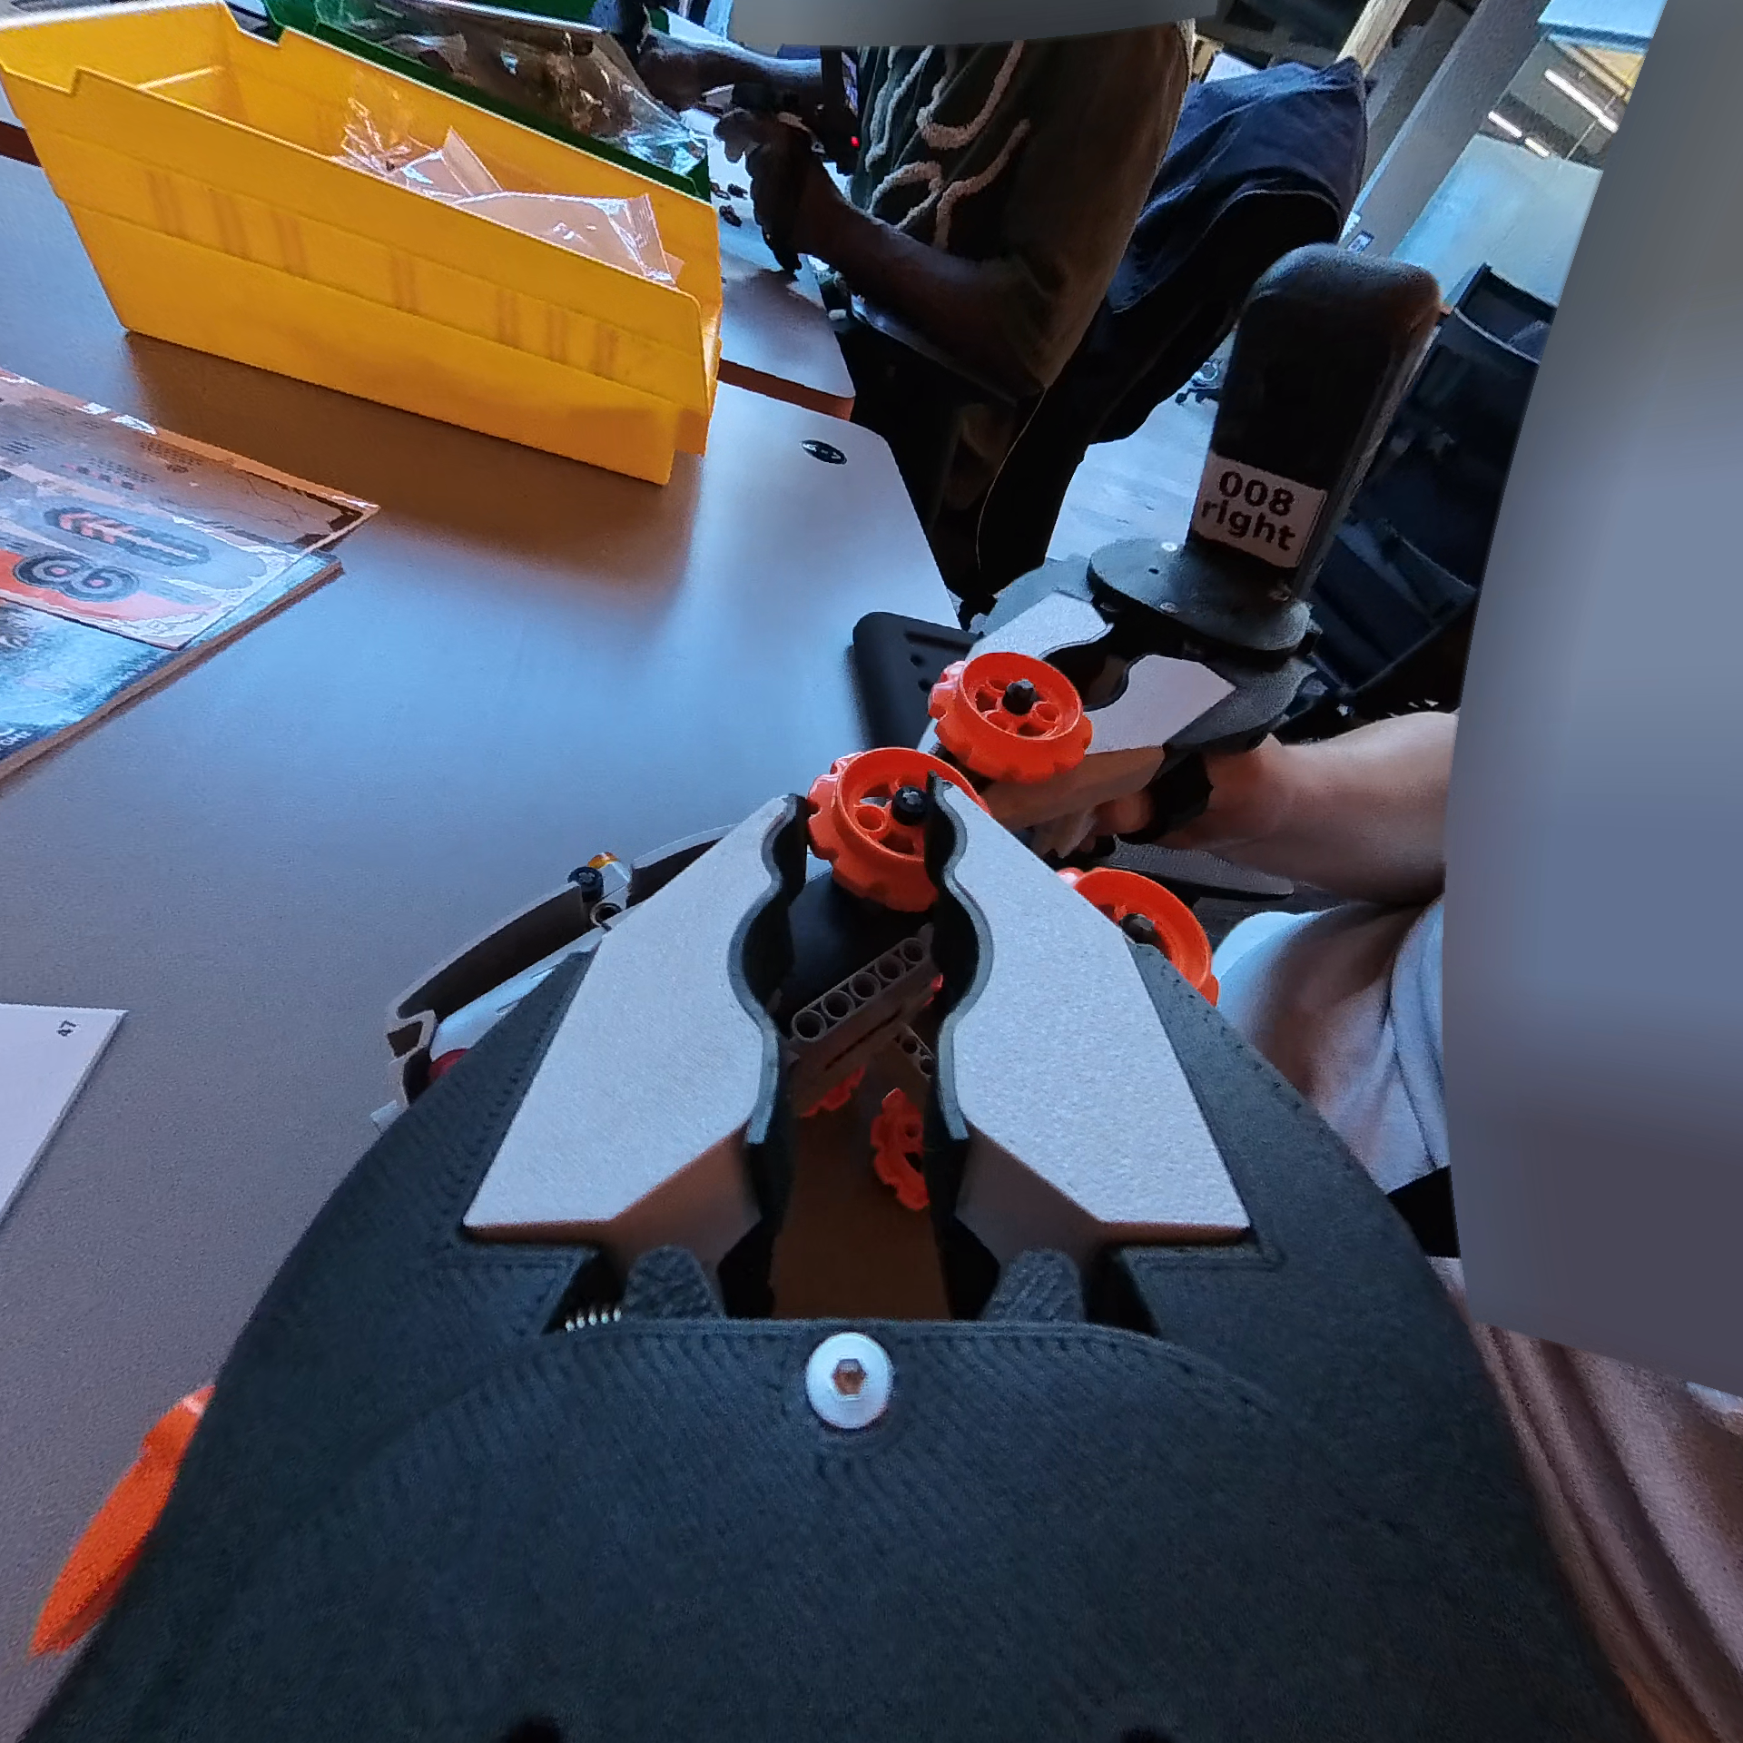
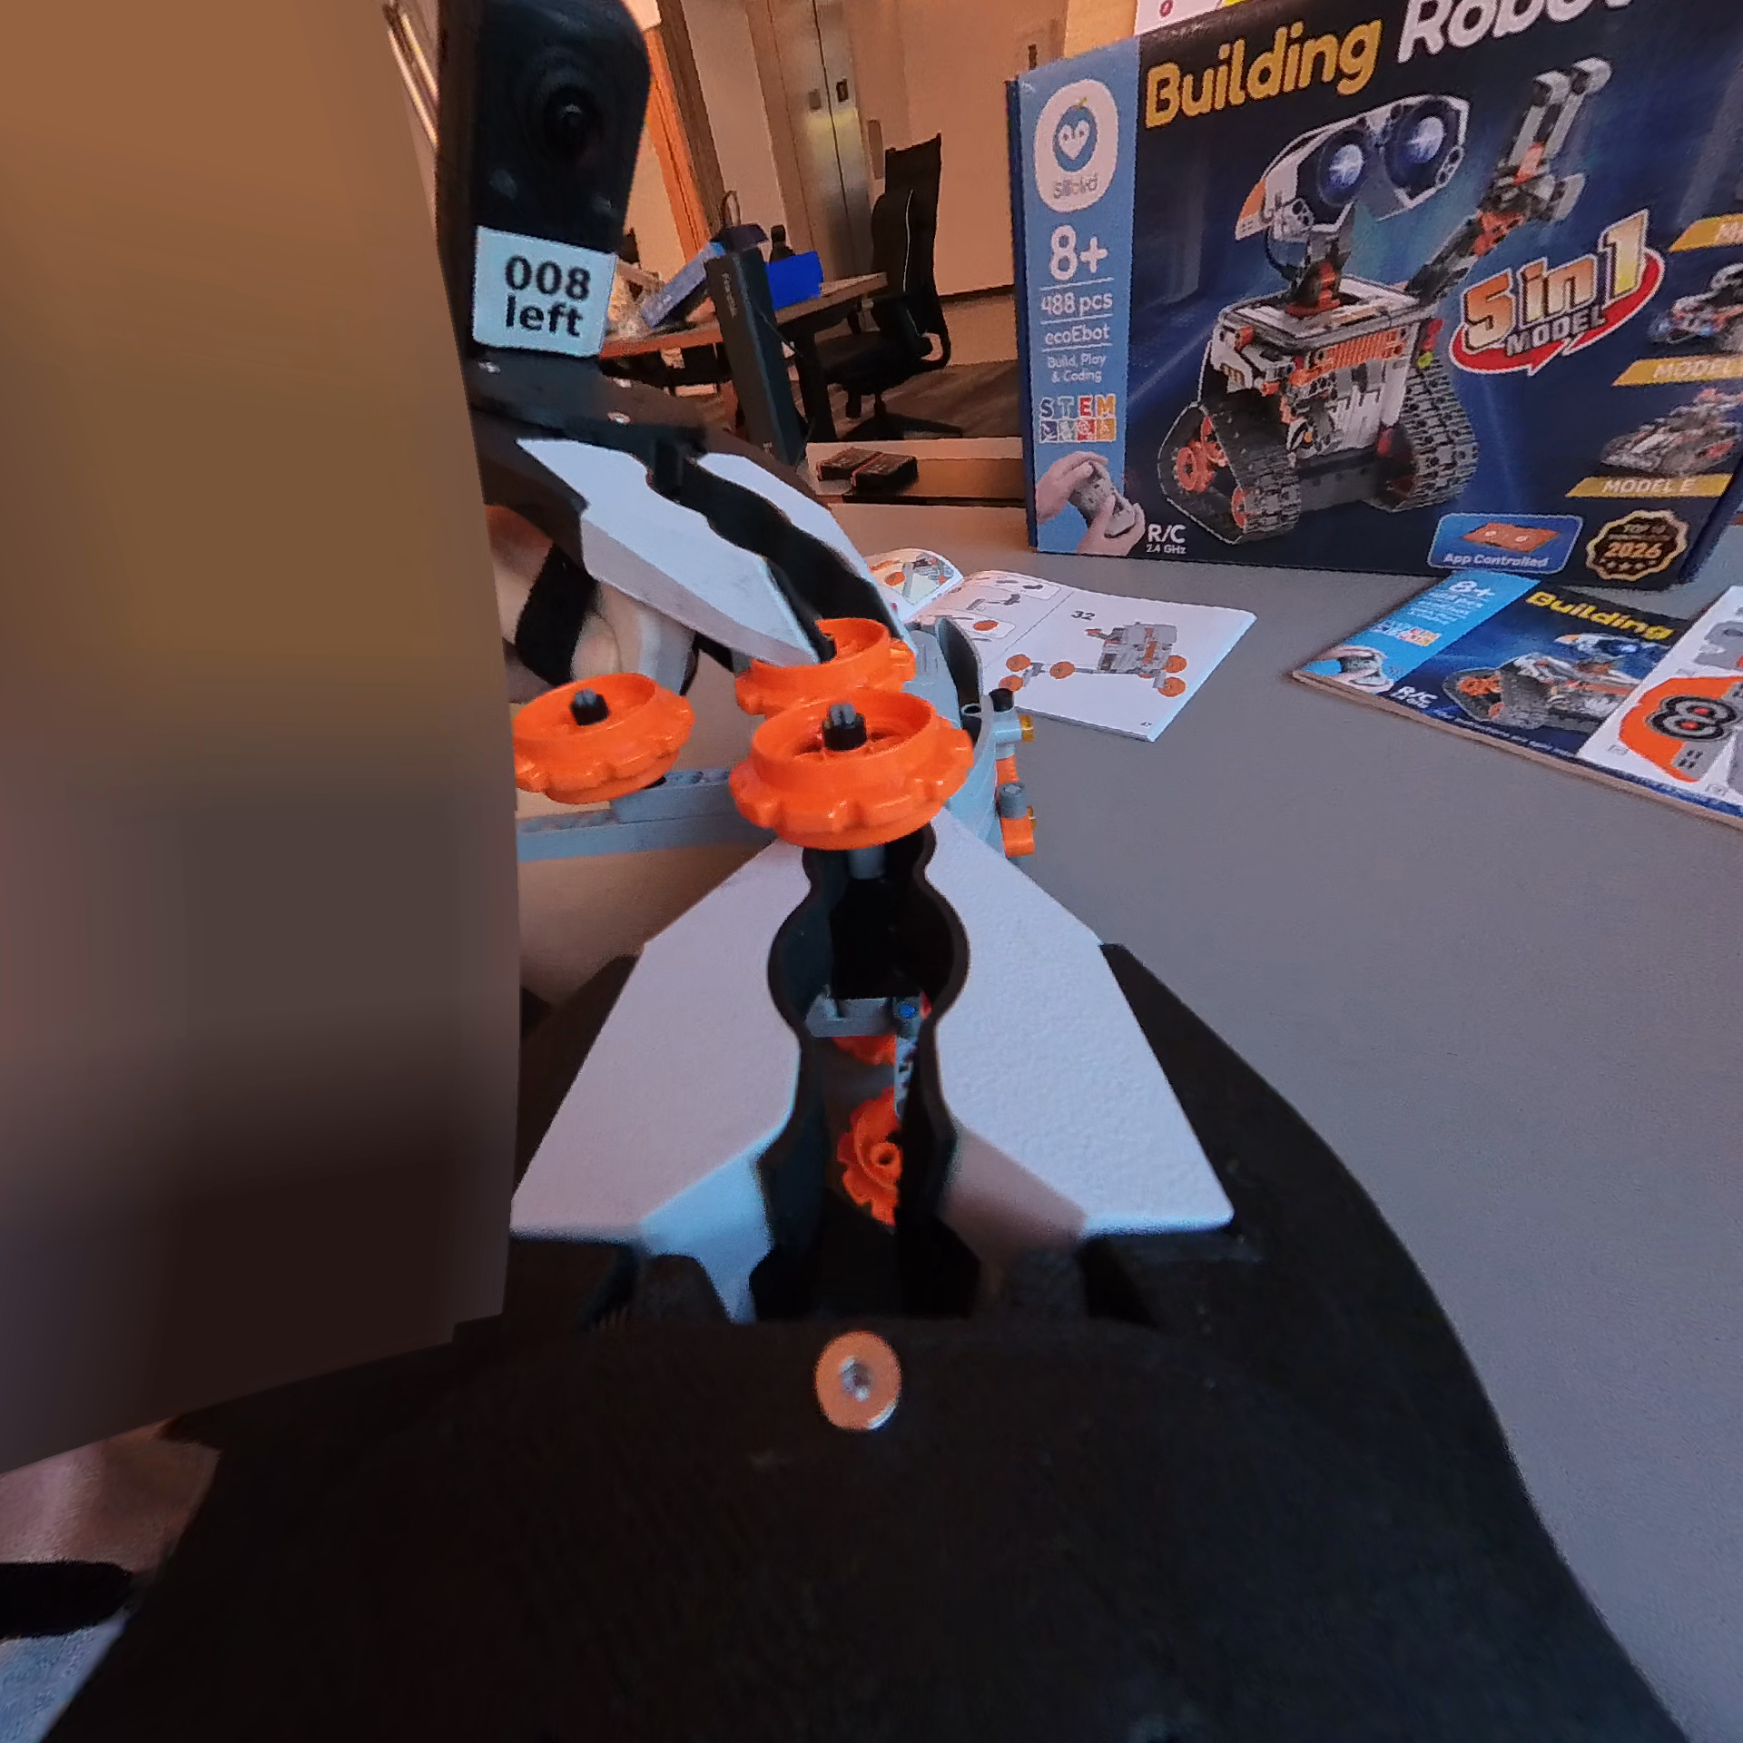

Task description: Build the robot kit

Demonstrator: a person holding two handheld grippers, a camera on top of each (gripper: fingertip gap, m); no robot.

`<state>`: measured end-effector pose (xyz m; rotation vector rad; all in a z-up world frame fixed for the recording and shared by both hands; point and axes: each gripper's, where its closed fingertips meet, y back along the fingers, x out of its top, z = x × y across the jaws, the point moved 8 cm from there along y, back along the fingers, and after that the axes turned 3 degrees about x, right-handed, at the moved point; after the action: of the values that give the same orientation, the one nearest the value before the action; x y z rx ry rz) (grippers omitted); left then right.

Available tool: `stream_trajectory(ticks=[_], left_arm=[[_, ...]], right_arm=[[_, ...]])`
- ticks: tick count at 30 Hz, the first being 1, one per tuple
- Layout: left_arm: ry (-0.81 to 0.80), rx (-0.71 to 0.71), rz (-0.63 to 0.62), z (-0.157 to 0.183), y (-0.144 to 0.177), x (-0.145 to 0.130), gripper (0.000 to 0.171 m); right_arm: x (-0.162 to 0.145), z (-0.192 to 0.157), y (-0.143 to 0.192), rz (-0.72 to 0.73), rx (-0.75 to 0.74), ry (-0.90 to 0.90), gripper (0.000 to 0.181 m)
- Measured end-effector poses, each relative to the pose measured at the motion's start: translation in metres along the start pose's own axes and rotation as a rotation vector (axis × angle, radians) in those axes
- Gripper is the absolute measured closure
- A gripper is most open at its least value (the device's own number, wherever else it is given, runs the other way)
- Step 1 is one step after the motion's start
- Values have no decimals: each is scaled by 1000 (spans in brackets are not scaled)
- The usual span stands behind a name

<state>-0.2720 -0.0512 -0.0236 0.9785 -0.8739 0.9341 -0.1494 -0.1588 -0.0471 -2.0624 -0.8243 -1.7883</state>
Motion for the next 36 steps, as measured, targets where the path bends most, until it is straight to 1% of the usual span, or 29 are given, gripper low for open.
stream_trajectory(ticks=[5, 9, 11, 15, 18, 23, 26, 29, 30, 33, 36], left_arm=[[0, -2, 2, -1, 0, -1, 147], [-18, 18, -12, 3, -1, 0, 147], [-9, 19, -6, 2, -1, 0, 147], [-8, 17, -17, 3, 0, -1, 147], [-9, 33, -25, 3, 0, 0, 147], [-5, 47, -26, 4, 0, 0, 147], [22, 52, -3, 2, -2, 1, 147], [128, -9, 1, -2, -2, 2, 147], [150, -29, 0, -3, -1, 3, 143], [175, -28, 22, -6, 15, 8, 147], [209, -7, 98, -4, 44, 11, 143]], right_arm=[[-1, 3, 0, -16, 22, 4, 173], [-2, 2, 1, -23, 8, 42, 175], [-2, 3, 1, -41, 17, 29, 175], [0, 2, -1, -82, 12, 64, 175], [-3, 3, -1, -89, 18, 41, 175], [-3, 3, -1, -96, 11, 54, 175], [-2, 6, -2, -105, 25, 13, 174], [-5, 12, -1, -53, 76, -66, 172], [-5, 13, -1, -32, 70, -70, 173], [-4, 15, -2, -19, 52, -48, 174], [-1, 22, -5, -21, 79, -32, 174]])
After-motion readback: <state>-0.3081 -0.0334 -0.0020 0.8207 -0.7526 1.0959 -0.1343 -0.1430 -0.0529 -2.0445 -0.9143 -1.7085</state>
